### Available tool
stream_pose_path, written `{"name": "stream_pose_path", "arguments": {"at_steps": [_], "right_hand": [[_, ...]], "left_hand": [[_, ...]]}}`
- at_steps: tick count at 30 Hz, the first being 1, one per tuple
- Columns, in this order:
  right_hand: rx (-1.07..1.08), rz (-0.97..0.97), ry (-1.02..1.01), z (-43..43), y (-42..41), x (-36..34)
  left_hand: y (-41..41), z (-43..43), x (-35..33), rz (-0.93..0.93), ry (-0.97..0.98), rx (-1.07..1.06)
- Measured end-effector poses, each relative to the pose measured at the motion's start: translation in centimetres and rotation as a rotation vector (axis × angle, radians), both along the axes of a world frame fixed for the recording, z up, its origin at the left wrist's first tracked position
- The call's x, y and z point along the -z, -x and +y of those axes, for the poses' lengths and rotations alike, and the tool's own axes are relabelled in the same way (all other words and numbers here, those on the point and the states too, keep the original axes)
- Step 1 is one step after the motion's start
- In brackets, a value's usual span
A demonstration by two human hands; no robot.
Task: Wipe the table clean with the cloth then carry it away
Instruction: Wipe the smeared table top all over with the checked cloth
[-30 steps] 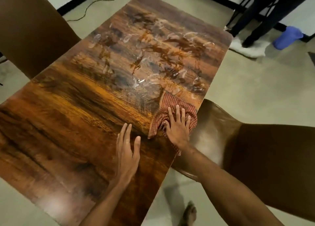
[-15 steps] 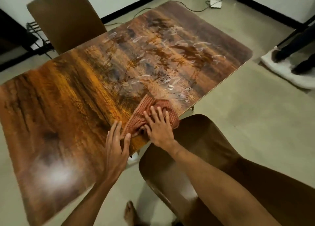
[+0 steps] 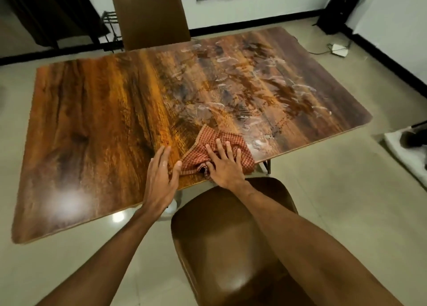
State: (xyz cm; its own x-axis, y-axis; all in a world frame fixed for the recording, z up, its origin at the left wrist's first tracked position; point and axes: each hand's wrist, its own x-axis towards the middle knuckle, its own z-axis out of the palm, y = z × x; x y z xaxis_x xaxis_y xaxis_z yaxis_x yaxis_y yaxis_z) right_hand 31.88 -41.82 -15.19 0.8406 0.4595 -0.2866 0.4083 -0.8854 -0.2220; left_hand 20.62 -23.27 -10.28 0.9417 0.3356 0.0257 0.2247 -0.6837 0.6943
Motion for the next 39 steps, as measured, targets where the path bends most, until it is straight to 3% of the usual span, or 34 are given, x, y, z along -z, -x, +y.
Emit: {"name": "stream_pose_path", "arguments": {"at_steps": [7,14,18,21,26,32,36,39], "right_hand": [[0.031,-0.037,-0.013,-9.7,-6.2,0.0],[-0.361,-0.074,-0.077,-11.8,-8.6,1.1],[-0.206,-0.102,-0.007,-16.0,-13.7,0.8],[-0.207,-0.08,0.017,-13.5,-12.4,0.5],[-0.536,-0.053,-0.03,-7.6,-11.5,0.9],[-0.35,-0.024,0.04,-7.0,-16.0,-0.2],[-0.732,-0.065,-0.049,-2.5,-13.2,0.9],[-0.83,-0.068,-0.087,1.1,-19.6,0.9]], "left_hand": [[-2.2,-4.9,0.1,0.001,-0.073,-0.099],[-5.4,-11.9,-0.1,0.124,-0.187,-0.224],[-6.3,-13.4,-0.9,0.082,-0.127,-0.283],[-6.7,-13.3,-0.5,0.07,-0.061,-0.32],[-7.5,-11.9,1.0,0.06,0.006,-0.366],[-6.8,-10.4,1.3,0.029,0.006,-0.477],[-7.9,-10.8,0.9,0.056,0.0,-0.563],[-8.9,-10.6,0.9,0.073,-0.046,-0.652]]}}
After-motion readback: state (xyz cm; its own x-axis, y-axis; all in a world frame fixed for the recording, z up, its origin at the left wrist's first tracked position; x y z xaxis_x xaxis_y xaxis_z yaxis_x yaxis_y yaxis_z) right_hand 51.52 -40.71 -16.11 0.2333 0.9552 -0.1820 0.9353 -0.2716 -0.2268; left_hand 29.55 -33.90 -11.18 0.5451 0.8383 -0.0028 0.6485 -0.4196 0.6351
